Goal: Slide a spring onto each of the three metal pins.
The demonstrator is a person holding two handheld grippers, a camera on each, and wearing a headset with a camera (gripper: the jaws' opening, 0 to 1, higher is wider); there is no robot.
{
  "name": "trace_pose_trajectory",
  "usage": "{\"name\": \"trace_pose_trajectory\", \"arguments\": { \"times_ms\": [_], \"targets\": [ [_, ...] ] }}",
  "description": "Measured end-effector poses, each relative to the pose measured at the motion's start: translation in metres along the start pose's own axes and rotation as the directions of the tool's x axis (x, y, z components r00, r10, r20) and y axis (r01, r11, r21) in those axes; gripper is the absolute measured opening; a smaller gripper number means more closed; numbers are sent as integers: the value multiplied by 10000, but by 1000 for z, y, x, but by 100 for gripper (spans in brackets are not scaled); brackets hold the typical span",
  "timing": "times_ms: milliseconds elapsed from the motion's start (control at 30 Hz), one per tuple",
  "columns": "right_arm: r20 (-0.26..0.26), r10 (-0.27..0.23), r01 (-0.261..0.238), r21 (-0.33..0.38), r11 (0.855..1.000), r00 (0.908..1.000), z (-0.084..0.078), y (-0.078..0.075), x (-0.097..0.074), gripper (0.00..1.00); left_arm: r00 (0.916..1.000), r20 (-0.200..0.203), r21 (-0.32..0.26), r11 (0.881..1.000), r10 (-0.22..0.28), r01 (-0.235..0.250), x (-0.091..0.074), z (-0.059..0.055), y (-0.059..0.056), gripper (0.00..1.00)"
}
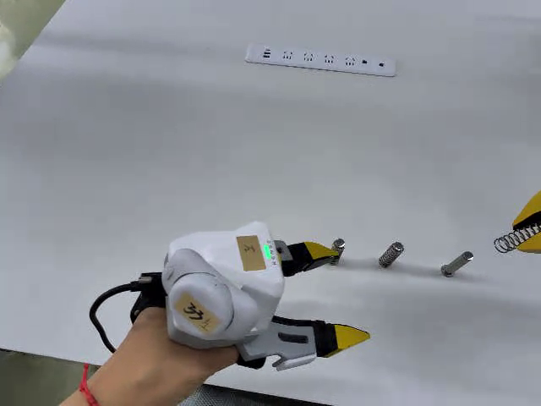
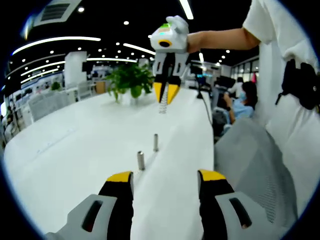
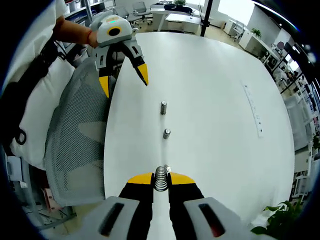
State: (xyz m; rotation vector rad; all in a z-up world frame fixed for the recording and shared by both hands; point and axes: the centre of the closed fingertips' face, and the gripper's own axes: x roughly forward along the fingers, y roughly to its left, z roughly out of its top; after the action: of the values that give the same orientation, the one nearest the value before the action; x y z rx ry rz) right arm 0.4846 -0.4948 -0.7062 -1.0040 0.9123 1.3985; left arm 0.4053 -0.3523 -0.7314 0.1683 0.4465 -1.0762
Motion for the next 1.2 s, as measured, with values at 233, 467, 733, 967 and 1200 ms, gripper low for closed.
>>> {"name": "trace_pose_trajectory", "arguments": {
  "times_ms": [233, 467, 733, 967, 1200],
  "targets": [
    [-153, -117, 123, 398, 9991, 9998, -8, -12, 19, 12, 9996, -18, -279, 9992, 293, -293, -11, -11, 20, 60],
    [-369, -1, 21, 565, 9984, 9993, -14, -17, 37, 12, 9996, -103, -512, 9983, 271, -276, -11, -19, 26, 71],
    [-538, 146, -110, 662, 9977, 9984, -15, -15, 50, 12, 9997, -216, -654, 9978, 126, -140, -7, -24, 27, 80],
    [-674, 217, -178, 576, 9982, 9975, -13, -10, 56, 12, 9998, -137, -721, 9973, 120, -130, -7, -23, 26, 81],
    [-723, 276, -235, 564, 9981, 9970, -12, -8, 59, 12, 9999, -101, -807, 9967, 95, -103, -7, -24, 26, 81]
  ]
}}
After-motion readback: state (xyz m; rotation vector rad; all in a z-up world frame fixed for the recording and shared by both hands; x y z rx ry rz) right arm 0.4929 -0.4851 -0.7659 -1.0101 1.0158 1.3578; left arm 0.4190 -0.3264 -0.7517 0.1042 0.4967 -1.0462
